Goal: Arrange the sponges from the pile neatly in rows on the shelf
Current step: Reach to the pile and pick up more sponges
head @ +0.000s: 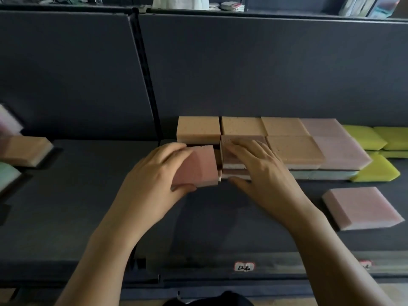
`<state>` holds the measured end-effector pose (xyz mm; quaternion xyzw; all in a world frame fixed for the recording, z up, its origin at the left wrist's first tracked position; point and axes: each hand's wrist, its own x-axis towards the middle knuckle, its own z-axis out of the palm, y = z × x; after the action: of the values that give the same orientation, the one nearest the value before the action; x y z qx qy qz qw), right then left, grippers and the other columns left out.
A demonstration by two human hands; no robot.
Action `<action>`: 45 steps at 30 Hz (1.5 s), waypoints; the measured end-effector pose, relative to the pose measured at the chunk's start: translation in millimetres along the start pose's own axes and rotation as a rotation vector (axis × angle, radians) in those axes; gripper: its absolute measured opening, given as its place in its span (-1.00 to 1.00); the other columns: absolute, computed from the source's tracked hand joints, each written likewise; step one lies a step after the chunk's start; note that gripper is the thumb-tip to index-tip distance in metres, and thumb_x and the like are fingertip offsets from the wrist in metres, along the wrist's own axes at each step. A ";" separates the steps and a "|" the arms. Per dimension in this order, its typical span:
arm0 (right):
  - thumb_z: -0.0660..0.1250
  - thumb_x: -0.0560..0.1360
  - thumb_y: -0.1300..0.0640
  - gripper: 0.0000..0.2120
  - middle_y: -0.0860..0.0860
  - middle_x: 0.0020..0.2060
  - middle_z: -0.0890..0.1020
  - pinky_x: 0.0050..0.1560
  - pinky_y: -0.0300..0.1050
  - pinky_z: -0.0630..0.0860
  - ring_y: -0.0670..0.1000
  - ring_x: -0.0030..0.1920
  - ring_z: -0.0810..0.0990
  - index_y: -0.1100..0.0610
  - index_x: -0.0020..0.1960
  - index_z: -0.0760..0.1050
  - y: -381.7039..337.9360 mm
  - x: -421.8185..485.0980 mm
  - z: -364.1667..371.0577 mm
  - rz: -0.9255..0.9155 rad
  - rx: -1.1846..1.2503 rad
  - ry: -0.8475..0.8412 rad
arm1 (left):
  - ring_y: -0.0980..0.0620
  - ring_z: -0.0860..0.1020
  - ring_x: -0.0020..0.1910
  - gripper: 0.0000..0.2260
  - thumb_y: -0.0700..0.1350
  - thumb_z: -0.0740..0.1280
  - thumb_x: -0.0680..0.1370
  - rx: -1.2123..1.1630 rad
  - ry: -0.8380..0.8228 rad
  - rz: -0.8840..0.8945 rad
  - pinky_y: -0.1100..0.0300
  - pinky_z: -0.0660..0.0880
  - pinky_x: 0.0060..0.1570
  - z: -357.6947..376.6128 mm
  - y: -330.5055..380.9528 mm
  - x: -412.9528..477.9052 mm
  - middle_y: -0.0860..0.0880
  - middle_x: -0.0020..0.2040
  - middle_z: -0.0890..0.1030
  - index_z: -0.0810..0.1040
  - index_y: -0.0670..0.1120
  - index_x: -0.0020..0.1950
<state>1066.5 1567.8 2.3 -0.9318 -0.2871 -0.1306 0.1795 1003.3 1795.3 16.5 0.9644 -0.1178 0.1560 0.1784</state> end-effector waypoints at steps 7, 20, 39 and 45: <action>0.51 0.41 0.12 -0.33 -0.04 0.45 0.39 0.43 0.07 0.25 0.11 0.50 0.27 -0.02 0.46 0.36 10.7 11.6 14.6 0.020 -0.065 0.011 | 0.05 0.41 0.34 -0.37 -0.01 0.51 0.42 -0.002 -0.018 0.012 -0.02 0.48 0.23 8.8 -2.8 21.2 0.09 0.41 0.39 0.40 -0.03 0.44; 0.52 0.40 0.10 -0.37 -0.05 0.40 0.47 0.39 0.05 0.30 0.06 0.44 0.36 0.01 0.43 0.41 16.1 11.9 19.3 0.038 -0.099 0.071 | -0.04 0.26 0.50 -0.38 -0.10 0.47 0.47 0.057 -0.086 0.047 -0.03 0.28 0.39 29.9 -14.7 45.8 -0.03 0.50 0.32 0.35 -0.09 0.49; 0.55 0.38 0.01 -0.32 -0.07 0.43 0.44 0.41 -0.01 0.27 0.01 0.48 0.33 0.03 0.45 0.41 23.0 14.7 23.2 0.080 -0.114 0.065 | -0.05 0.33 0.46 -0.36 -0.06 0.53 0.37 0.092 -0.071 0.062 0.06 0.26 0.35 39.2 -14.0 46.1 -0.04 0.48 0.37 0.44 -0.03 0.43; 0.57 0.34 -0.01 -0.28 -0.08 0.43 0.44 0.42 0.03 0.31 0.00 0.48 0.33 0.03 0.44 0.42 21.5 15.2 21.8 0.089 -0.089 0.060 | -0.07 0.34 0.44 -0.42 0.01 0.45 0.41 0.095 -0.025 0.033 -0.02 0.34 0.38 46.8 -8.1 44.9 -0.05 0.45 0.38 0.44 -0.05 0.41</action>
<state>1094.3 1567.6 -17.6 -0.9465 -0.2337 -0.1628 0.1521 1059.3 1777.1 -12.2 0.9715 -0.1284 0.1524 0.1285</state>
